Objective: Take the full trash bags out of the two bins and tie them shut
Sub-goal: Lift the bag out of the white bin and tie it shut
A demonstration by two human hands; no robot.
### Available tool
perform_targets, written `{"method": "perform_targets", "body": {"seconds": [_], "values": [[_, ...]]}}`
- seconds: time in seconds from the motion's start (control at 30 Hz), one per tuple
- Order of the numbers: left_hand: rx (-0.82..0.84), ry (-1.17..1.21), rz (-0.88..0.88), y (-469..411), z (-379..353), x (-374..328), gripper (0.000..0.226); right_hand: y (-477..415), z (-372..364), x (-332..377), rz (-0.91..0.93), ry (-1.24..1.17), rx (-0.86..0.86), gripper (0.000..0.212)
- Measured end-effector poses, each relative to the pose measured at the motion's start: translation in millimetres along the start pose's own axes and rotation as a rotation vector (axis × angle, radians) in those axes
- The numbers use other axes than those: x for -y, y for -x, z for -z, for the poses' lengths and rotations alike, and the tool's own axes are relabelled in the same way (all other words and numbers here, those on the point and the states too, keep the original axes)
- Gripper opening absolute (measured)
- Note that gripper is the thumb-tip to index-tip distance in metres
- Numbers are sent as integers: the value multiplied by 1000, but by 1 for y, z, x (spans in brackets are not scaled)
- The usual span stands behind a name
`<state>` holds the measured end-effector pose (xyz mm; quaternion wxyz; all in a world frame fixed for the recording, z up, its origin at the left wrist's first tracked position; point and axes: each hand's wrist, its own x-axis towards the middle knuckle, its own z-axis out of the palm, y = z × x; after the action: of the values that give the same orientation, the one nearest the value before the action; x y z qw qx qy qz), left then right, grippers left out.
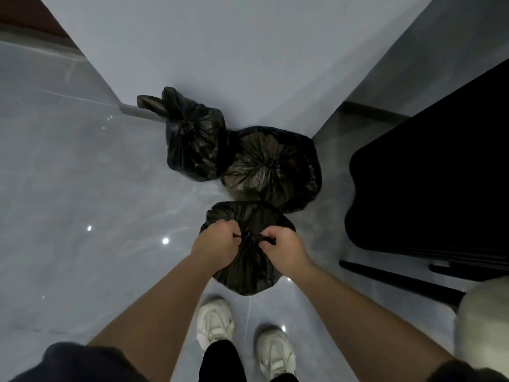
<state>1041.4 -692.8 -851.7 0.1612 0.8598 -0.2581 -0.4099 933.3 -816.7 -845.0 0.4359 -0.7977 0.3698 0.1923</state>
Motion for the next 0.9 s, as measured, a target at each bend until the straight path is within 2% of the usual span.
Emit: {"method": "perform_targets", "body": {"seconds": [0.13, 0.3, 0.4, 0.47, 0.5, 0.57, 0.67, 0.77, 0.9], "values": [[11, -140, -36, -51, -12, 15, 18, -39, -21, -15, -91, -56, -25, 20], [-116, -273, -102, -88, -18, 28, 18, -78, -45, -18, -149, -169, -41, 28], [-207, -324, -155, -100, -20, 34, 18, -94, -57, -18, -195, -242, -54, 25], [-229, -298, -177, -108, -18, 37, 15, -102, -64, -19, -229, -323, -54, 15], [-222, -264, -184, -112, -16, 39, 13, -105, -66, -19, -244, -359, -49, 13], [-206, -203, -205, -118, -13, 43, 11, -108, -68, -19, -259, -440, -42, 22], [-155, -138, -204, -120, -12, 52, 16, -107, -70, -19, -274, -498, -25, 17], [-63, -109, -183, -112, -12, 58, 34, -100, -69, -19, -245, -432, 29, 32], [85, -192, -116, -93, -16, 65, 61, -88, -66, -18, -80, -302, 90, 44]]}}
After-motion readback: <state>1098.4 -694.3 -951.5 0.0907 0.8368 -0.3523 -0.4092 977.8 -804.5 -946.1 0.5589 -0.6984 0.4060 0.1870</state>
